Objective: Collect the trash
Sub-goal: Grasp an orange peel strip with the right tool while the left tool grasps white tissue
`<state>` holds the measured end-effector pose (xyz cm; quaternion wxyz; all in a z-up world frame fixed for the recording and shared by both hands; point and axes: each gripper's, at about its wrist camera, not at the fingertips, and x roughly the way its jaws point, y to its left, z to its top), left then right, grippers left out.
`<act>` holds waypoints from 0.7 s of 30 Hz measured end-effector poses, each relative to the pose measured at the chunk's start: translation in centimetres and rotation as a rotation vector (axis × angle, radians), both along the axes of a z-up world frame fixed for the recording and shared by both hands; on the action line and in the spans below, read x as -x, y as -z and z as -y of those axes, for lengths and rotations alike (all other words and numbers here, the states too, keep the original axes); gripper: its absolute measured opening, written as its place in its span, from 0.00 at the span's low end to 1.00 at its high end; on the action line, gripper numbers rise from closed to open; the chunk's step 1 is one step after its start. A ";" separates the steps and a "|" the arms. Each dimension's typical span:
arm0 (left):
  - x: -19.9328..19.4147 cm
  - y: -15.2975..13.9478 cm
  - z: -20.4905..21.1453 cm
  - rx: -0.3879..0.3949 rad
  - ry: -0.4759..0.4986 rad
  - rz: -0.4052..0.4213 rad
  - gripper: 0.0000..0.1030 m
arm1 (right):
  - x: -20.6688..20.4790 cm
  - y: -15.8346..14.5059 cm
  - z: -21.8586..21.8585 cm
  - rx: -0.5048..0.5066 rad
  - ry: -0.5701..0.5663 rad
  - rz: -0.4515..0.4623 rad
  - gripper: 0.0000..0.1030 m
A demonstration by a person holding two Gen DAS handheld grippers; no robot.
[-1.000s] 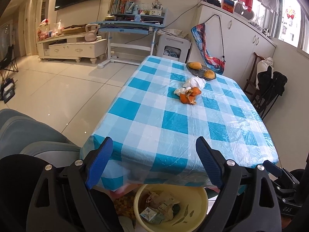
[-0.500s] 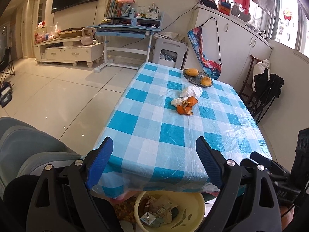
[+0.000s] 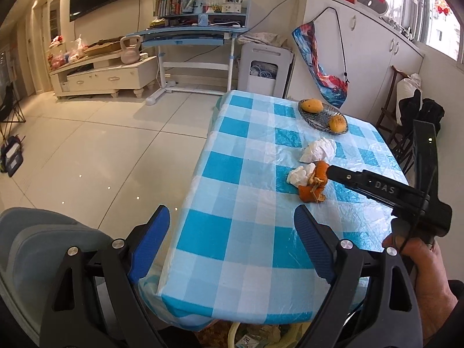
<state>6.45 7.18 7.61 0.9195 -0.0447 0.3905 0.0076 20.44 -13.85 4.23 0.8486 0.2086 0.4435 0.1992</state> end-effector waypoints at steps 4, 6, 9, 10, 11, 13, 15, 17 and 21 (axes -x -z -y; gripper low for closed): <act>-4.0 0.6 0.8 -0.010 0.035 -0.027 0.82 | -2.0 1.7 -0.4 0.040 -0.014 -0.051 0.42; -6.2 1.2 1.8 -0.025 0.071 -0.051 0.82 | -2.2 1.8 0.0 0.042 -0.034 -0.046 0.29; -9.0 2.1 3.4 -0.044 0.121 -0.073 0.82 | -1.6 1.8 1.4 0.039 -0.061 -0.048 0.18; -9.8 2.4 4.0 -0.045 0.133 -0.080 0.82 | -1.3 1.9 2.1 0.035 -0.067 -0.052 0.18; -10.6 2.8 4.5 -0.045 0.145 -0.090 0.82 | -1.0 1.8 2.8 0.034 -0.069 -0.054 0.17; -12.0 3.8 5.9 -0.043 0.174 -0.113 0.82 | -0.1 1.4 4.5 0.022 -0.066 -0.058 0.16; -12.8 4.9 7.3 -0.067 0.207 -0.134 0.82 | 0.5 1.0 6.3 -0.001 -0.055 -0.065 0.16; -13.4 6.2 8.9 -0.116 0.231 -0.150 0.81 | 1.1 0.8 7.8 -0.023 -0.046 -0.074 0.16; -13.8 8.2 10.2 -0.139 0.257 -0.188 0.46 | 2.5 1.0 10.9 -0.139 -0.002 -0.105 0.16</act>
